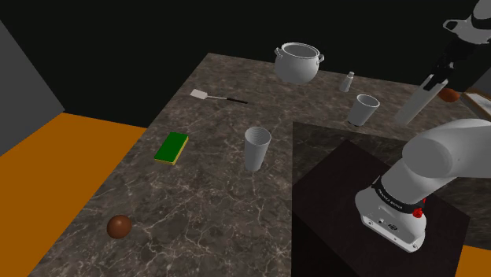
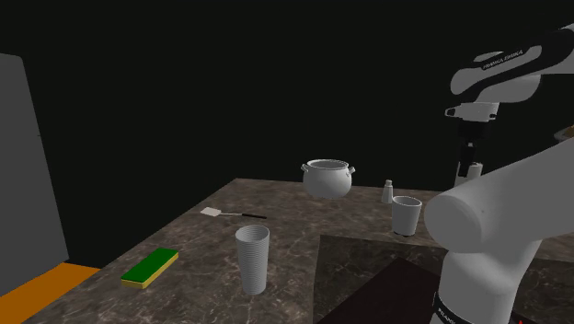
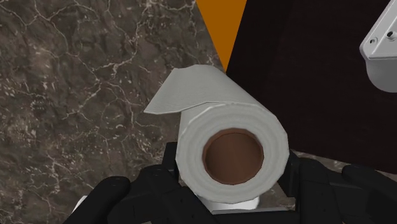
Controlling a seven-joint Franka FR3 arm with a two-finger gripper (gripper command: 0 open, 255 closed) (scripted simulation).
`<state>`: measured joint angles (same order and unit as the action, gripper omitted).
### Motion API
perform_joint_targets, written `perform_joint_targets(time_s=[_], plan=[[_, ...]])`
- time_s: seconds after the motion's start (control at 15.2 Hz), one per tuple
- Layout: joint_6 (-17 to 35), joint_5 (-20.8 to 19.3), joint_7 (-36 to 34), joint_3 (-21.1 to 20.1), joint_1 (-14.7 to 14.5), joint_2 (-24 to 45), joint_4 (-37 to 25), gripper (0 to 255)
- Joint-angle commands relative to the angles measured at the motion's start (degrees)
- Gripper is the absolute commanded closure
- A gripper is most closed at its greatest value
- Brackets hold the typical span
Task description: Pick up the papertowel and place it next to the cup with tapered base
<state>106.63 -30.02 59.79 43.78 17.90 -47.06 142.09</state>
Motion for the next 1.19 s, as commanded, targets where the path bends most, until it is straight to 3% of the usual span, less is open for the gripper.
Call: perform_joint_targets(time_s=[0.0,0.66,1.12], plan=[[1.6,-0.6,-0.1,0.8,0.0,0.3,1.2,255],[9.5,-3.6,-0.6,5.3,0.1,2.4,6.7,255],[9.5,-3.6,-0.6,5.3,0.1,2.4,6.7,255]])
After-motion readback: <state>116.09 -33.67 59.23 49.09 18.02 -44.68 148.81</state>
